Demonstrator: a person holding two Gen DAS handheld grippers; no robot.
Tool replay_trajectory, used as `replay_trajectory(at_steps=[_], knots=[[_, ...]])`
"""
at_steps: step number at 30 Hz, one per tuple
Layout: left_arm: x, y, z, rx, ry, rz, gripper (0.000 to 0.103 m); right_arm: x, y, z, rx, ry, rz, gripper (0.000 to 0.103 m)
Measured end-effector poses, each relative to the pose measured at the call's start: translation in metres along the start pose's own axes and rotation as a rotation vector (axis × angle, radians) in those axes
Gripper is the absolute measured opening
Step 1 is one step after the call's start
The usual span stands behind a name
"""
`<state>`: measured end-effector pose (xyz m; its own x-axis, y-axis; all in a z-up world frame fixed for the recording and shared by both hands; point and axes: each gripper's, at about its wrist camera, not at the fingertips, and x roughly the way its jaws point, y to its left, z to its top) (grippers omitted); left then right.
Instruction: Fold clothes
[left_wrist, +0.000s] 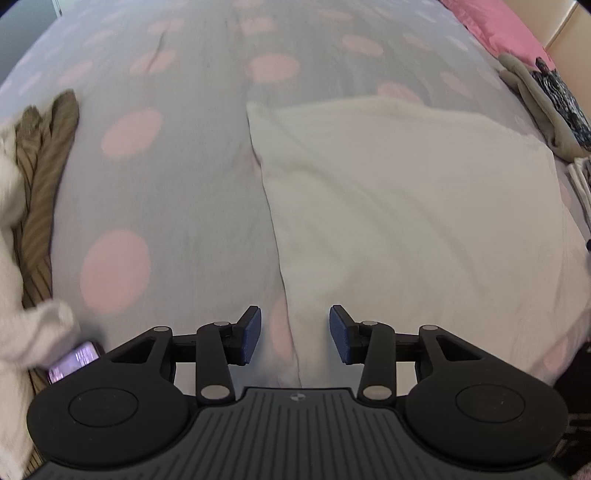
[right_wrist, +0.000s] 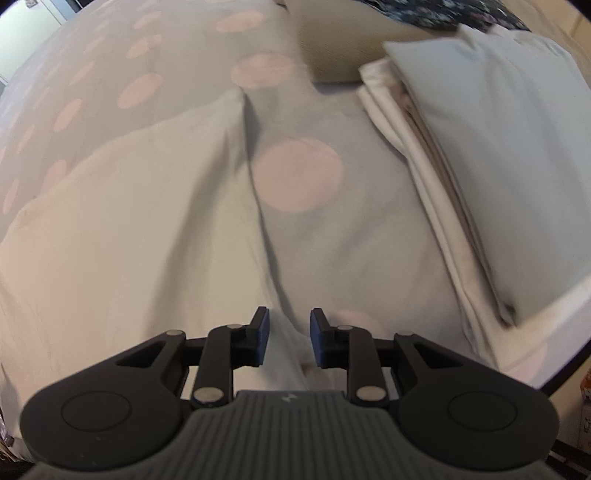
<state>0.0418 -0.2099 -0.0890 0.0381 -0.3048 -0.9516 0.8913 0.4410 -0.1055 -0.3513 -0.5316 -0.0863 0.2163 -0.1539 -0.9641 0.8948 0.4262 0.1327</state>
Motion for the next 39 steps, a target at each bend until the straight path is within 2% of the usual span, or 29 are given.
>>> replay_trajectory(at_steps=[5, 10, 13, 14, 15, 16, 19, 22, 26, 32, 34, 36, 37, 38, 39], knots=[[0.002, -0.016, -0.025, 0.065, 0.081, 0.013, 0.041, -0.014, -0.016, -0.022, 0.042, 0.005, 0.014, 0.027], [0.001, -0.028, -0.037, 0.097, 0.115, 0.02, 0.04, -0.015, -0.019, -0.04, -0.003, 0.001, 0.008, 0.027], [0.0, -0.031, -0.042, 0.105, 0.126, 0.026, 0.025, -0.009, -0.014, -0.045, -0.04, 0.01, 0.005, 0.026], [-0.001, -0.031, -0.044, 0.107, 0.124, 0.027, 0.017, -0.009, -0.012, -0.046, -0.049, 0.014, 0.011, 0.017], [-0.003, -0.031, -0.046, 0.109, 0.123, 0.029, 0.01, -0.01, -0.012, -0.047, -0.048, 0.015, 0.021, 0.003], [-0.005, -0.03, -0.047, 0.106, 0.119, 0.033, 0.002, -0.013, -0.012, -0.048, -0.042, 0.015, 0.031, 0.002], [-0.012, -0.025, -0.051, 0.079, 0.1, 0.021, 0.0, -0.025, -0.02, -0.049, -0.006, 0.019, 0.056, 0.001], [-0.013, -0.023, -0.057, 0.097, 0.12, 0.023, 0.0, -0.022, -0.026, -0.053, -0.009, 0.062, 0.016, 0.001], [0.003, -0.025, -0.06, 0.136, 0.173, 0.072, 0.0, -0.003, -0.026, -0.054, -0.029, 0.086, -0.044, 0.001], [0.012, -0.029, -0.063, 0.177, 0.187, 0.106, 0.0, 0.007, -0.027, -0.052, -0.034, 0.093, -0.069, 0.001], [0.01, -0.029, -0.064, 0.183, 0.188, 0.124, 0.001, 0.008, -0.027, -0.054, -0.036, 0.103, -0.083, 0.004], [0.007, -0.027, -0.066, 0.198, 0.186, 0.207, 0.001, 0.0, -0.026, -0.055, -0.044, 0.077, -0.13, 0.021], [0.005, -0.025, -0.066, 0.202, 0.182, 0.255, 0.001, -0.006, -0.027, -0.055, -0.043, 0.056, -0.156, 0.02], [0.002, -0.021, -0.066, 0.187, 0.174, 0.271, 0.001, -0.013, -0.027, -0.055, -0.044, 0.023, -0.183, 0.021], [-0.003, -0.019, -0.065, 0.167, 0.154, 0.251, 0.001, -0.021, -0.028, -0.055, -0.038, -0.012, -0.178, 0.02]])
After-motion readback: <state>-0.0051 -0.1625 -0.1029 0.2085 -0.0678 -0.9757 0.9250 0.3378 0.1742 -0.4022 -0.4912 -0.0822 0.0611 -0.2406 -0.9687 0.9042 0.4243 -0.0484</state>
